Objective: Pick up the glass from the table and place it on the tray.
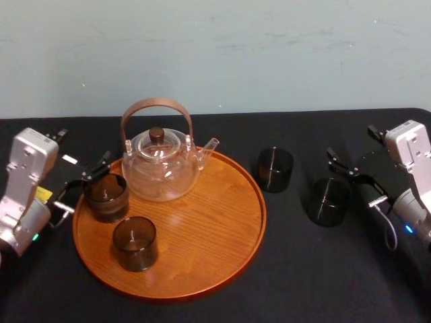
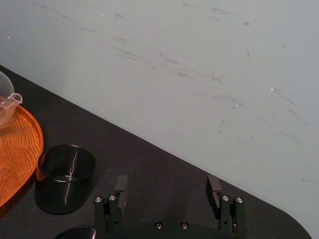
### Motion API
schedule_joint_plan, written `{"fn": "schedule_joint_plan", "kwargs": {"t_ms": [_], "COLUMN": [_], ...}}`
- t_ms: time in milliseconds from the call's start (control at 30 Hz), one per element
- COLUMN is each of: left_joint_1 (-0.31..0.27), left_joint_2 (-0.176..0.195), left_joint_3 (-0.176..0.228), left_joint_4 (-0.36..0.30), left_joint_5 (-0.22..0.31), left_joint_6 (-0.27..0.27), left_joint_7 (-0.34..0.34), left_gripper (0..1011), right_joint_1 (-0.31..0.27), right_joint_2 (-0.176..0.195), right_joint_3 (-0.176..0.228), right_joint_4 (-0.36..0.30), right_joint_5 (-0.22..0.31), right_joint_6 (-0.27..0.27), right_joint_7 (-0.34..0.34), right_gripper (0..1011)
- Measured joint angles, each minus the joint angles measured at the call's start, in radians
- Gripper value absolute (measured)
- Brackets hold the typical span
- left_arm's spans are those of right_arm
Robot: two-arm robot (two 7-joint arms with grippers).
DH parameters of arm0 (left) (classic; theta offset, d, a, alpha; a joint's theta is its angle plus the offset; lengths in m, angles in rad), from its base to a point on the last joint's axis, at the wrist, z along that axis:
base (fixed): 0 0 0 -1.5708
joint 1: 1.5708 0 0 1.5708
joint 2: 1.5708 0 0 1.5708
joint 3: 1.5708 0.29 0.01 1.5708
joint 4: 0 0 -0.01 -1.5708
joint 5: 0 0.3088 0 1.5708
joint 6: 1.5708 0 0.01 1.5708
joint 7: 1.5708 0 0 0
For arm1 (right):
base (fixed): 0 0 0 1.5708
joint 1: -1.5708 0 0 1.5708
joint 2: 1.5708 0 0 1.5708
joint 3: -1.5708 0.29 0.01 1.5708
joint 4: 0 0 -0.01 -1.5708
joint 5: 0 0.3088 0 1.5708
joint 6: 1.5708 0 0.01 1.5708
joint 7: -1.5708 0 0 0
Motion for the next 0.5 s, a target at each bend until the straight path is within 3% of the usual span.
{"fn": "schedule_joint_plan", "kwargs": {"t_ms": [500], "left_joint_1": [0.0], "left_joint_2": [0.0], "left_joint_3": [0.0], "left_joint_4": [0.0], "left_joint_5": [0.0], "left_joint_6": [0.0], "left_joint_7": [0.0], "left_gripper": [1001], "right_joint_1": [0.0], "right_joint_2": [0.0], "right_joint_3": [0.0], "right_joint_4": [0.0], "right_joint_5": [0.0], "right_joint_6": [0.0], "right_joint_7": [0.0], "right_gripper": [1002]}}
